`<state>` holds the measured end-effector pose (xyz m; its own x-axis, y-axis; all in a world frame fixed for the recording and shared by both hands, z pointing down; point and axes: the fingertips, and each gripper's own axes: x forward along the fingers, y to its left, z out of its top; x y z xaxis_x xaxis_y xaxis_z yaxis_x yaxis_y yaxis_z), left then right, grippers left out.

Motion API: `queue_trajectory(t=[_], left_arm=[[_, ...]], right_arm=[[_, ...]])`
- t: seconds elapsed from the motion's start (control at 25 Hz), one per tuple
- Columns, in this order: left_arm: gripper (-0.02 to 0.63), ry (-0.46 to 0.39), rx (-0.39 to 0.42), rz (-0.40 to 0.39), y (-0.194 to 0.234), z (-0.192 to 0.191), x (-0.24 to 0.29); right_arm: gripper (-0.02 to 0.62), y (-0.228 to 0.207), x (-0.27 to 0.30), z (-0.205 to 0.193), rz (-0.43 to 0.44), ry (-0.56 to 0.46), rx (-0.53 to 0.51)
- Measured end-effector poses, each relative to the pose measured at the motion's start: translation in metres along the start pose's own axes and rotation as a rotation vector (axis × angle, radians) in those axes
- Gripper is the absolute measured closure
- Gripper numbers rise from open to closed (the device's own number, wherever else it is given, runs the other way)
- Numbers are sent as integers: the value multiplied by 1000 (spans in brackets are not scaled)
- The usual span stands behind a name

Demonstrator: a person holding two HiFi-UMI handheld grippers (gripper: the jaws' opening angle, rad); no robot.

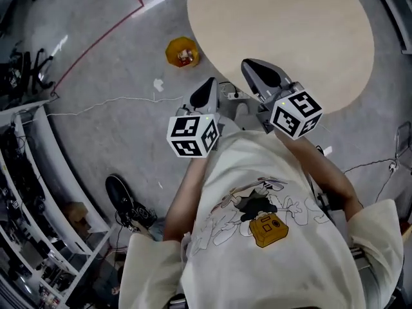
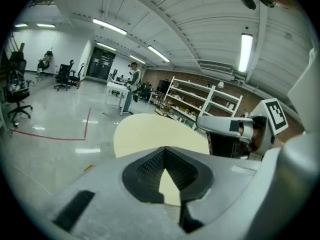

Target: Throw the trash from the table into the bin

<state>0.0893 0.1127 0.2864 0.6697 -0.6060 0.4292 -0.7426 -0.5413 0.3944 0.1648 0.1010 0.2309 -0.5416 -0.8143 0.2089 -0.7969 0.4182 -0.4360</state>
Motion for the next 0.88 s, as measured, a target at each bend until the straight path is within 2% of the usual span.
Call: queue_trajectory(t=[0.16, 0.24, 0.36, 0.48, 0.64, 0.72, 0.88], left_arm=[[600, 7, 96, -95, -62, -8, -5], [600, 11, 148, -132, -86, -19, 0], [600, 46, 176, -199, -115, -43, 3], [600, 54, 190, -219, -130, -39, -9], [600, 25, 226, -237, -149, -11, -32], [600, 20, 226, -234, -152, -7, -44], [600, 23, 221, -201, -137, -13, -30]], right_arm=[[588, -11, -54, 9, -87, -106, -85], [589, -24, -69, 0, -125, -146, -57], [589, -35, -83, -22, -201, -122, -41], [590, -27, -102, -19, -249, -101, -69], [590, 1, -110, 9, -234, -110, -125], [591, 16, -111, 11, -214, -108, -131], [590, 5, -94, 1, -181, -106, -123]])
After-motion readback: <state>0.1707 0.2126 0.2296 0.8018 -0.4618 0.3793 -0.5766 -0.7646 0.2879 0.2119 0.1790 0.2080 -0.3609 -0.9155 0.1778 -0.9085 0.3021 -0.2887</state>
